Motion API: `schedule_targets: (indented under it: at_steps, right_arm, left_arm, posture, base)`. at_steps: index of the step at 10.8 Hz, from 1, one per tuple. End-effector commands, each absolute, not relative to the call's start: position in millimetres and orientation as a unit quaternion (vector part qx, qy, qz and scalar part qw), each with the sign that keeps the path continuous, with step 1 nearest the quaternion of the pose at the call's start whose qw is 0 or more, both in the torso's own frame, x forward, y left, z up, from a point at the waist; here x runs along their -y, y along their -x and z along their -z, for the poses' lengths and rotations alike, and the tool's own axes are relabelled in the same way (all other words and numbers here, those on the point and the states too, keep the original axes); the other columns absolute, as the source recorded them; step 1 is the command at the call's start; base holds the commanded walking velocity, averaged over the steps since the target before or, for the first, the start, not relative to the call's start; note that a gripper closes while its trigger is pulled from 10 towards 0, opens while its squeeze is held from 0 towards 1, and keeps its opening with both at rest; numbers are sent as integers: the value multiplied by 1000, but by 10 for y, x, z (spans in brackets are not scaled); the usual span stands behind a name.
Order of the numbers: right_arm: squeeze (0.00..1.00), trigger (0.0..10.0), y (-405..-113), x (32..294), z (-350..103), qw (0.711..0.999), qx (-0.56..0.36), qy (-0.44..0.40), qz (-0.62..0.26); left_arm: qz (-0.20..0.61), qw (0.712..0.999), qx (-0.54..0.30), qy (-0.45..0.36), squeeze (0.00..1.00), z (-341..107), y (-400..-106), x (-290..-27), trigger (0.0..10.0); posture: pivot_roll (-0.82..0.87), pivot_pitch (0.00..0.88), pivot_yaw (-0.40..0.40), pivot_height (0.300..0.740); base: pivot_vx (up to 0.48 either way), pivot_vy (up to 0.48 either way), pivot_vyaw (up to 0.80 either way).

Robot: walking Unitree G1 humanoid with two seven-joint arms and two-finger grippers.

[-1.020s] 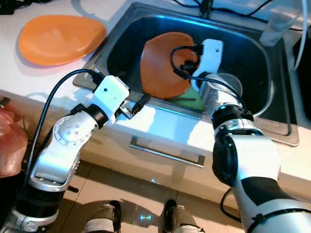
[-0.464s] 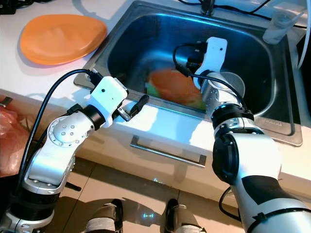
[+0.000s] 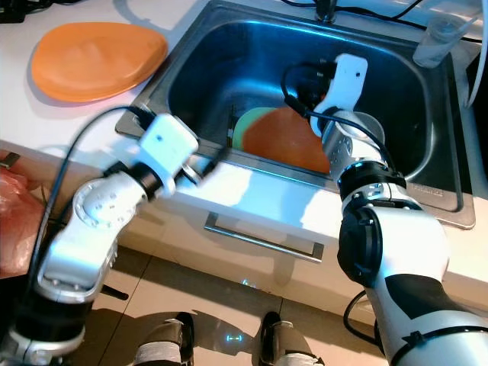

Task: Kitchen organization

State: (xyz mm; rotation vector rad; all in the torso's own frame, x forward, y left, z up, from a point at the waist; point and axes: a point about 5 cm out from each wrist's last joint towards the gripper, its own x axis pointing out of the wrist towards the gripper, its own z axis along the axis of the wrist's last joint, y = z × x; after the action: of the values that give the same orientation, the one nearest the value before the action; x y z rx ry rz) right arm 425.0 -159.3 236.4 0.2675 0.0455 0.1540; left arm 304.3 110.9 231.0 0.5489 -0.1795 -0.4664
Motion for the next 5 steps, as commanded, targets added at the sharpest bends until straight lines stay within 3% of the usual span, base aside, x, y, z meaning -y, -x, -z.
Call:
schedule_targets:
  at_steps: [1,3,5]
  right_arm:
    - [1000,10000,-4263,1567,-2495,985,-3,-146,-96]
    - [1000,10000,-4249,1492,-2535,975,8,-167,-149]
    - [1000,10000,-4222,1510,-2593,964,31,-194,-181]
  left_arm:
    - [196,938,74,-277,1000,-2290,-3094,-1209,10000]
    - [156,933,79,-314,1000,-2315,-3189,-1326,10000]
    - [119,911,84,-385,1000,-2339,-3271,-1420,10000]
  posture:
    - [177,242,-45,740]
    - [155,227,-50,740]
    - [134,208,-59,740]
  base:
    - [0,0,0]
    - [0,0,0]
    - [0,0,0]
